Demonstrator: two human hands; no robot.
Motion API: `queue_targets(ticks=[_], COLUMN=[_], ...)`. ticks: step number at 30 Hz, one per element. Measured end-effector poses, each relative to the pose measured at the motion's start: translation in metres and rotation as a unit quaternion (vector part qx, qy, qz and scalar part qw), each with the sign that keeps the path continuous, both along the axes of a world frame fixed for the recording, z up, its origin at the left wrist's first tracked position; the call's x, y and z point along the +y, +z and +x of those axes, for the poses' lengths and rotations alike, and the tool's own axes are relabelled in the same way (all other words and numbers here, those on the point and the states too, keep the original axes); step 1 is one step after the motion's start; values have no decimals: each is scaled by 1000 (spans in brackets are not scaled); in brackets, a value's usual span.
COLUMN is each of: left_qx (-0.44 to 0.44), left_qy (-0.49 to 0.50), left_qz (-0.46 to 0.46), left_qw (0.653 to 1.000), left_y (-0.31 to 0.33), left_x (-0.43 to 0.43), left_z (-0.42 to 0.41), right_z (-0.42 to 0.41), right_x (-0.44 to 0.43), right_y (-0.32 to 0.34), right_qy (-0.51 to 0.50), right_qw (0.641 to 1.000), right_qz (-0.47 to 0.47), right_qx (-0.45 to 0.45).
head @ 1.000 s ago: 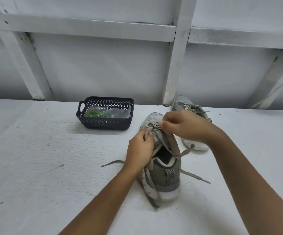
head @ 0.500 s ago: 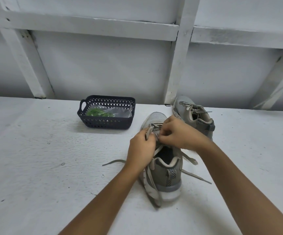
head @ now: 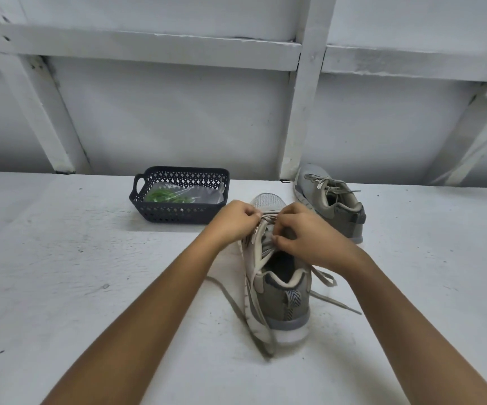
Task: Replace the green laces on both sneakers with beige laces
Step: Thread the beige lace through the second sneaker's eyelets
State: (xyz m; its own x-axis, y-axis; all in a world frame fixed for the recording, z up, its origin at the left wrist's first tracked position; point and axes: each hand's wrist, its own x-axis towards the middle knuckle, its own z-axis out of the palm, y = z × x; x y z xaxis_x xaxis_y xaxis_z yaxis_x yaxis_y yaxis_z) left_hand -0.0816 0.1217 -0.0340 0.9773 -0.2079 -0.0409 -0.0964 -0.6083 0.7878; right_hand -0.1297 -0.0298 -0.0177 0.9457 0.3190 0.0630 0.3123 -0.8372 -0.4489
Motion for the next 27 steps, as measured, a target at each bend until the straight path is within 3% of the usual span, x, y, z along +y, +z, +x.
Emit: queue_targets(ticks=[10, 16, 23, 25, 27], left_qx=[18, -148, -343, -352, -323], left_qy=[-72, -121, -217, -223, -212], left_qz=[52, 168, 346, 338, 288], left_qw=[996, 967, 846, 844, 876], left_y=[5, -1, -4, -6, -3], left_x=[-5, -1, 5, 7, 6], left_z=[23, 30, 31, 31, 30], right_z=[2, 1, 0, 0, 1], right_x=[3, 4, 4, 4, 4], right_y=[-12, -14, -17, -17, -19], right_qy=[-30, -30, -35, -36, -37], right_qw=[998, 996, 995, 995, 995], right_qz=[-8, -8, 1, 4, 5], right_qx=[-60, -79, -89, -91, -91])
